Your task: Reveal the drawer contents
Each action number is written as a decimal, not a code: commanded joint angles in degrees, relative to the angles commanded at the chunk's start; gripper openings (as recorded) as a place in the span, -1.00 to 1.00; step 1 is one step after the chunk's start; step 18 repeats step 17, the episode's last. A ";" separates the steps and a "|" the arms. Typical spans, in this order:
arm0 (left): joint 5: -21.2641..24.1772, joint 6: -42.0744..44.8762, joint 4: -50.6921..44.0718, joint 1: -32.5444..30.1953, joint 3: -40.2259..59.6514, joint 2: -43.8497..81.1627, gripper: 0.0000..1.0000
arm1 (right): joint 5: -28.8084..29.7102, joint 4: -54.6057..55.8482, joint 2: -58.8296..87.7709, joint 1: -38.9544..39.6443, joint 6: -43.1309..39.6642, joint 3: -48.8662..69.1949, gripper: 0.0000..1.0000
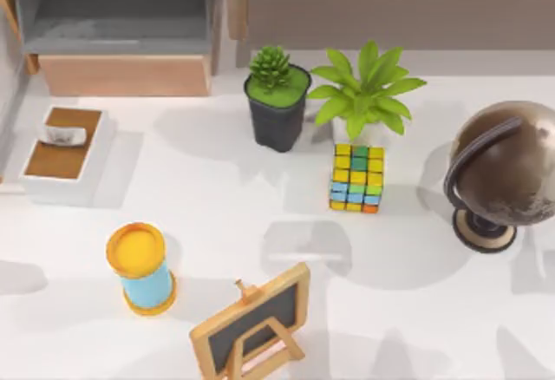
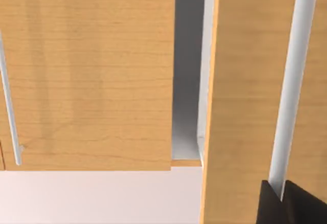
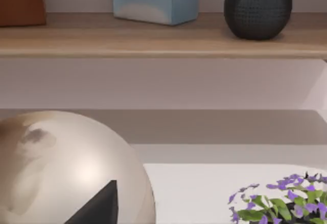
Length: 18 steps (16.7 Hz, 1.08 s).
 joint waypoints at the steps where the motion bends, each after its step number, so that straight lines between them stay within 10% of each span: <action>1: 0.00 0.00 0.00 0.00 0.00 0.00 -0.55 | 0.00 0.00 0.00 0.00 0.00 0.00 1.00; 11: 0.00 0.00 0.00 0.00 0.00 0.00 0.96 | 0.00 0.00 0.00 0.00 0.00 0.00 1.00; 18: 0.00 0.00 0.00 0.00 0.00 0.00 1.00 | 0.00 0.00 0.00 0.00 0.00 0.00 1.00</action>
